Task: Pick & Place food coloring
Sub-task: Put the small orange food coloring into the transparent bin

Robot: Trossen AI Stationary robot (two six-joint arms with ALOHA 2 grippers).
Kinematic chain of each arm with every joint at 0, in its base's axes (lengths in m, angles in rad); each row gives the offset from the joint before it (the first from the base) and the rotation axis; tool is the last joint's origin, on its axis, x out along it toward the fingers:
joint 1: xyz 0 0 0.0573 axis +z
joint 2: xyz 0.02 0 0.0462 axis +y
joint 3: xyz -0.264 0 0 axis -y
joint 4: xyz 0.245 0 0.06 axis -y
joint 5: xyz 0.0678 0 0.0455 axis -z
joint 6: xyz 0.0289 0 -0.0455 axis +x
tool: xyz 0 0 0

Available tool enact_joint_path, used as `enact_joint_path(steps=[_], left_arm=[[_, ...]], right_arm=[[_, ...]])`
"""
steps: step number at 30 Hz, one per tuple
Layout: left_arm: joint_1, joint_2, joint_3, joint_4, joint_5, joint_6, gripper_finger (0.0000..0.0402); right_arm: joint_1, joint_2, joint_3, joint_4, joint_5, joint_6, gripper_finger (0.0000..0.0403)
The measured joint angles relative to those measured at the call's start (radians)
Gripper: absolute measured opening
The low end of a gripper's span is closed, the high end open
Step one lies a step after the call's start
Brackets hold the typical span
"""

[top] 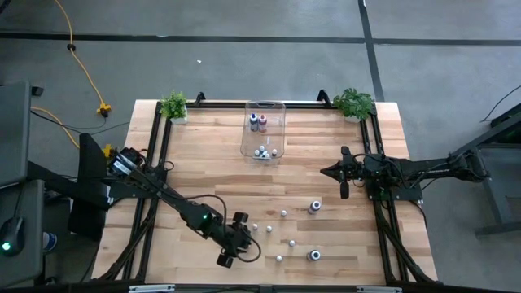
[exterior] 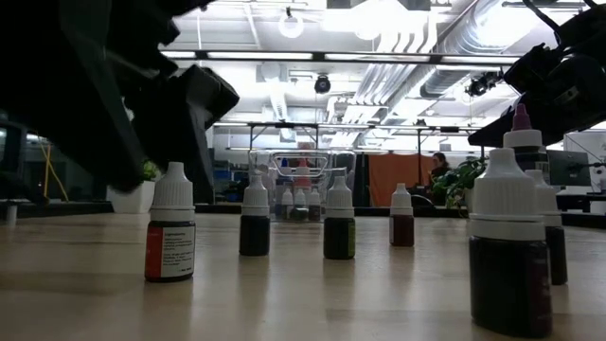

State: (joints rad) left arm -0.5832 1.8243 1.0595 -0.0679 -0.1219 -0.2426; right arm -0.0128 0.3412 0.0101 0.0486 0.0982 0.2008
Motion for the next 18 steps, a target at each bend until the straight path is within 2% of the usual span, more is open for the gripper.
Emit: enact_joint_path(steps=[2, 14, 18], left_arm=[[0.0, 0.014, 0.004, 0.043, -0.001, 0.003, 0.0191], [0.0, 0.03, 0.002, 0.017, -0.023, 0.002, 0.019], [0.0, 0.041, 0.002, 0.022, -0.028, 0.002, 0.0178]], right_arm=[[0.0, 0.0, 0.0, 0.0, 0.0, 0.0, 0.0], [0.0, -0.001, 0.0, 0.0, 0.0, 0.0, 0.0], [0.0, -0.001, 0.0, 0.0, 0.0, 0.0, 0.0]])
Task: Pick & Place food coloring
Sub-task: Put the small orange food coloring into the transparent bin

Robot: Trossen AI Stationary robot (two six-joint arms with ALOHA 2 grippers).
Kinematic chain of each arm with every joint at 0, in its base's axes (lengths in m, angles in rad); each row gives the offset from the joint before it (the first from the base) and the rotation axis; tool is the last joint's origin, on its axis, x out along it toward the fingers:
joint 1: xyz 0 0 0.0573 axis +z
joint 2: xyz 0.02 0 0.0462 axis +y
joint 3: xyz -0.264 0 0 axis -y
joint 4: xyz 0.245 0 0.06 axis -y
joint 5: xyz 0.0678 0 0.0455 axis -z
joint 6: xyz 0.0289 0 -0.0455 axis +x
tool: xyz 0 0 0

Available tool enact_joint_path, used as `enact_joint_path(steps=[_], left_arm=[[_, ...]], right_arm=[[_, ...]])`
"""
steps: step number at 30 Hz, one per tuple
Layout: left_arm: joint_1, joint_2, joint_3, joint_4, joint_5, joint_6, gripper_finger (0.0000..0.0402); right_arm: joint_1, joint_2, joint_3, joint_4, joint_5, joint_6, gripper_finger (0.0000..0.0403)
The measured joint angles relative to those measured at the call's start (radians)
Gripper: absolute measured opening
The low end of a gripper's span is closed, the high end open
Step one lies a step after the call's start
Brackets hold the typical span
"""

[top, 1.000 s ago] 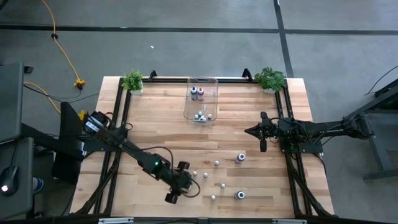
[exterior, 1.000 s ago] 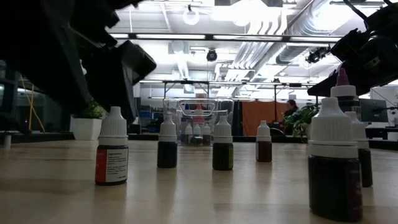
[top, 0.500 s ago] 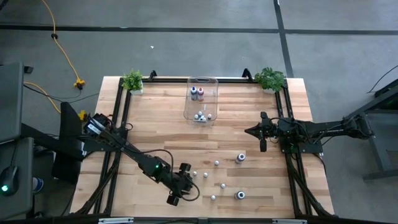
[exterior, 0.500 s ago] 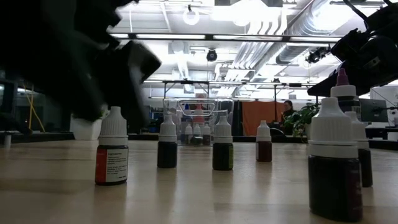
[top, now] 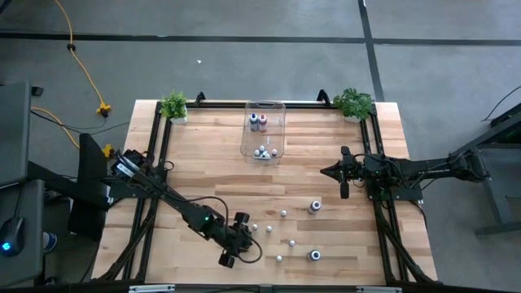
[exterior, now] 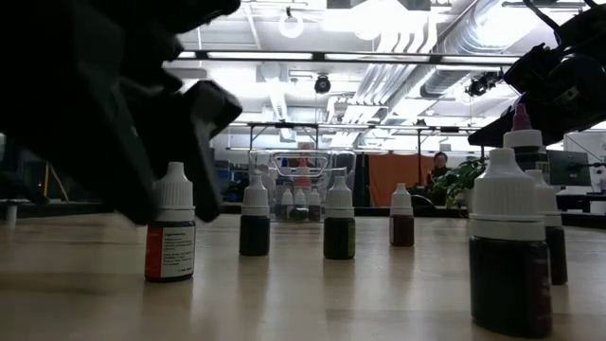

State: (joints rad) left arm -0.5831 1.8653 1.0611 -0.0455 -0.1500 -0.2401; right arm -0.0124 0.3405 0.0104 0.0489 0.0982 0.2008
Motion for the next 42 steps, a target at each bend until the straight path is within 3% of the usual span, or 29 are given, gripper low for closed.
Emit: enact_joint_path(steps=[9, 28, 42], left_arm=[[0.0, 0.006, 0.0, -0.002, 0.03, -0.003, 0.0114], [0.0, 0.003, 0.066, -0.063, 0.035, 0.005, 0.0028], [0.0, 0.005, 0.065, -0.071, 0.007, 0.0, 0.005]], right_arm=[[0.0, 0.0, 0.0, 0.0, 0.0, 0.0, 0.0], [0.0, 0.0, 0.0, 0.0, 0.0, 0.0, 0.0], [0.0, 0.0, 0.0, 0.0, 0.0, 0.0, 0.0]])
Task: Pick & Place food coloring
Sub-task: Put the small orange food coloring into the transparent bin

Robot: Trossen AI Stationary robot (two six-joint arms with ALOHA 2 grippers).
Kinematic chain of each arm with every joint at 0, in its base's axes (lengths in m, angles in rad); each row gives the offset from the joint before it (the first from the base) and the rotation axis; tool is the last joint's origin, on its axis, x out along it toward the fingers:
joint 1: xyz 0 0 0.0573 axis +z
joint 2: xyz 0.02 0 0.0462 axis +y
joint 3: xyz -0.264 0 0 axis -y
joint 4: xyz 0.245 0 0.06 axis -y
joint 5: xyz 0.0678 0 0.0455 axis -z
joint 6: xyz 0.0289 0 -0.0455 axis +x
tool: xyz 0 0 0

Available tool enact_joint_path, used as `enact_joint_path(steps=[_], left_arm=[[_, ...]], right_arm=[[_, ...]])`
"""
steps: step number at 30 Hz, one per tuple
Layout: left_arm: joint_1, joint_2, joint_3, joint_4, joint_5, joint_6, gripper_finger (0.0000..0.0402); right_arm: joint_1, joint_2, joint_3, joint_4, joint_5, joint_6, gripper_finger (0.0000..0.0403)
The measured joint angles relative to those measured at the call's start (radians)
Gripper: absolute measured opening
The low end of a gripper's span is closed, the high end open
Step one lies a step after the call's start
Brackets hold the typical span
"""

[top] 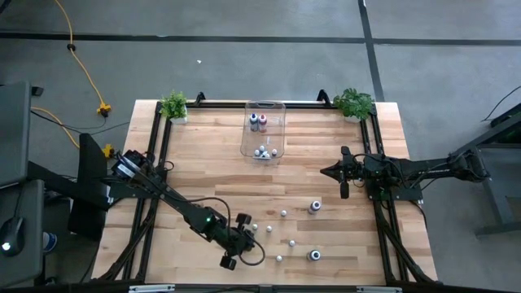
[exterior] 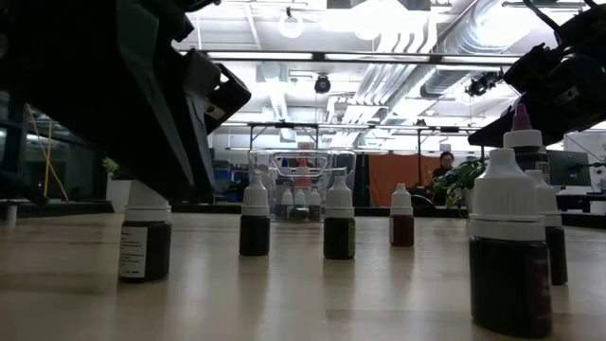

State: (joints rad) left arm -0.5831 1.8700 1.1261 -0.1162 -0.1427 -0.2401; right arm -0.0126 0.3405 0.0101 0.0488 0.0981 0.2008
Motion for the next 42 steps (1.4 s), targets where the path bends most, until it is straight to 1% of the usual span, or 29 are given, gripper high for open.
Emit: enact_joint_path(steps=[12, 16, 21, 34, 42], left_arm=[[0.0, 0.001, -0.001, 0.004, -0.01, 0.0, 0.0136], [0.0, 0.001, -0.001, -0.029, -0.006, 0.0, 0.0154], [0.0, 0.001, -0.001, -0.089, -0.005, -0.005, 0.0158], [0.0, 0.001, 0.0, -0.096, 0.003, -0.031, 0.0159], [0.0, -0.001, 0.068, -0.203, -0.004, -0.031, 0.0159]], right_arm=[[0.0, 0.0, 0.0, 0.0, 0.0, 0.0, 0.0], [0.0, 0.0, 0.0, 0.0, 0.0, 0.0, 0.0], [0.0, 0.0, 0.0, 0.0, 0.0, 0.0, 0.0], [0.0, 0.0, 0.0, 0.0, 0.0, 0.0, 0.0], [0.0, 0.0, 0.0, 0.0, 0.0, 0.0, 0.0]])
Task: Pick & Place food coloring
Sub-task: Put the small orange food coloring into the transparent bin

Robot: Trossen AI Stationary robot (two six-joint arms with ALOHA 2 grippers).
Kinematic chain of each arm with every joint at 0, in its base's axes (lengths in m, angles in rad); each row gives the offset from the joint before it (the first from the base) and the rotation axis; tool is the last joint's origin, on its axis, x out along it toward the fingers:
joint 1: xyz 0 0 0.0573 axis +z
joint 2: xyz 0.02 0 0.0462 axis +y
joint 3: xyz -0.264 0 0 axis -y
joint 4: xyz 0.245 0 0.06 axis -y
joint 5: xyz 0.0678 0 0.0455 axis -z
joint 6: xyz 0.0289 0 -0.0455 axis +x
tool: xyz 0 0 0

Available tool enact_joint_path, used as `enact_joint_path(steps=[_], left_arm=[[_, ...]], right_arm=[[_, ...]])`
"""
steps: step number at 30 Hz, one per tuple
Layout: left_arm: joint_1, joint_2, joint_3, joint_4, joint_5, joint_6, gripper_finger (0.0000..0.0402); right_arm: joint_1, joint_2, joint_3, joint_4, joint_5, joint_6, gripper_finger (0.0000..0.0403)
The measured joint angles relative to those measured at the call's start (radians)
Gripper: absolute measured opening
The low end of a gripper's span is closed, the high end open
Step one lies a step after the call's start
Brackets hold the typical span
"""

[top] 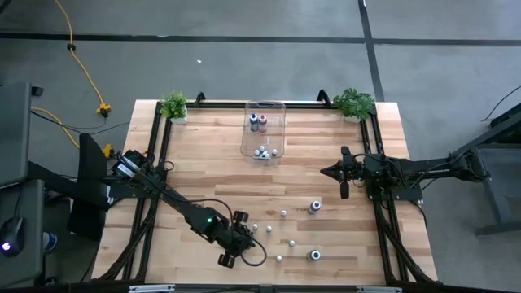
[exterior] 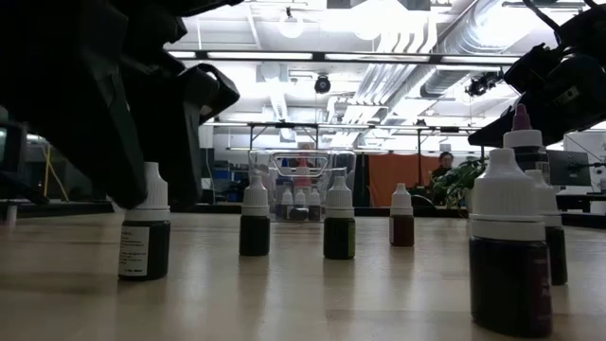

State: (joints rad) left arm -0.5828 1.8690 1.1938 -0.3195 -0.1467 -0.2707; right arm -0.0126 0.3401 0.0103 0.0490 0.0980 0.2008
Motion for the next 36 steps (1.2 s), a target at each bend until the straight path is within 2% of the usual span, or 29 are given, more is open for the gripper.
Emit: enact_joint_path(steps=[19, 29, 36], left_arm=[[0.0, 0.0, 0.005, -0.029, 0.005, -0.026, 0.0155], [0.0, 0.0, 0.005, -0.025, 0.033, -0.049, 0.0082], [0.0, 0.0, 0.005, -0.002, 0.033, -0.05, 0.007]], right_arm=[[0.0, 0.0, 0.0, 0.0, 0.0, 0.0, 0.0], [0.0, 0.0, 0.0, 0.0, 0.0, 0.0, 0.0], [0.0, 0.0, 0.0, 0.0, 0.0, 0.0, 0.0]])
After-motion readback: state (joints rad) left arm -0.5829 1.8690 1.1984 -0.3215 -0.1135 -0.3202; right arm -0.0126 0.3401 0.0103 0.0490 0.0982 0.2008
